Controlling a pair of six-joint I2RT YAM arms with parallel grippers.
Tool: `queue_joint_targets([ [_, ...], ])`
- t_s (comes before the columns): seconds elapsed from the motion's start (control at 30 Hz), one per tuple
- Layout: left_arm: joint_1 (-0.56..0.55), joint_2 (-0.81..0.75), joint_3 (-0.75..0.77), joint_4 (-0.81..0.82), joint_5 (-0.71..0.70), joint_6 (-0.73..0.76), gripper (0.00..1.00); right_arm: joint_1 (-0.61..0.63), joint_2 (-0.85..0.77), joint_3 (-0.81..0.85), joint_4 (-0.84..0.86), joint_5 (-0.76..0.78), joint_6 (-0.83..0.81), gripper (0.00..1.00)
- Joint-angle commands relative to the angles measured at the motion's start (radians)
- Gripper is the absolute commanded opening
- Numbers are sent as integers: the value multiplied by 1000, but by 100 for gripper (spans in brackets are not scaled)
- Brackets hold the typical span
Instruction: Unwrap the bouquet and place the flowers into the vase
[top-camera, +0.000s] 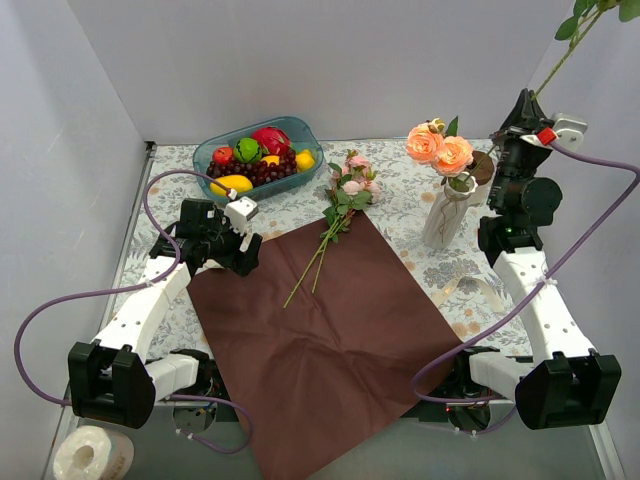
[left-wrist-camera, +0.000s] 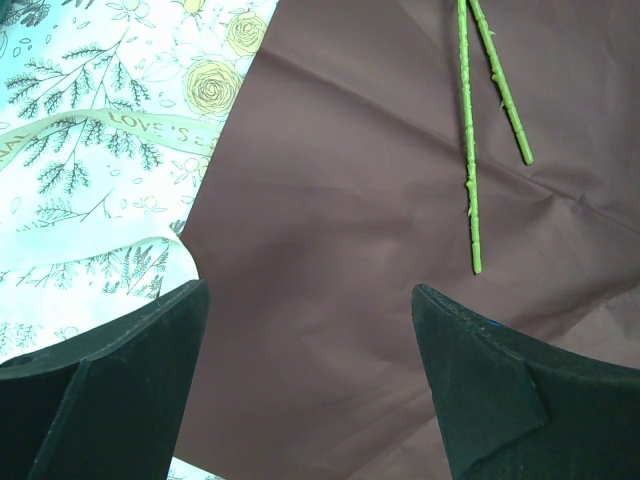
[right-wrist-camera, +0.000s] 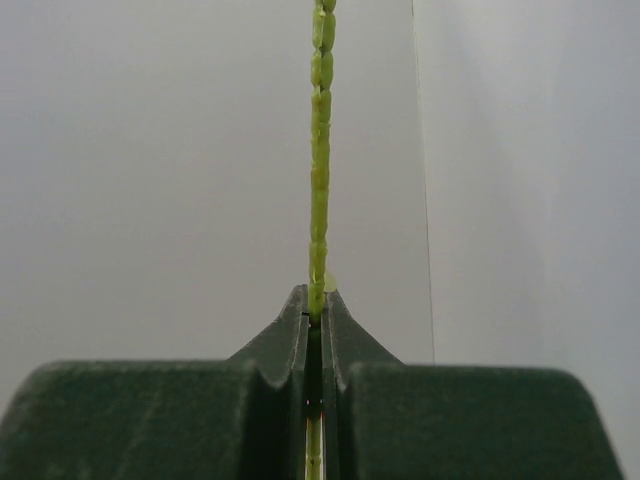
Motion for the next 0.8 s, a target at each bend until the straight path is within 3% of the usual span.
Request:
queue_joint_targets([
  [0.0,8,-34,-7,8,9,10,82,-3,-8,-43,75,4,17,1],
  [0.77,10,-23,35,-20,34,-9,84,-5,-35,-313,13,-76,69,1],
])
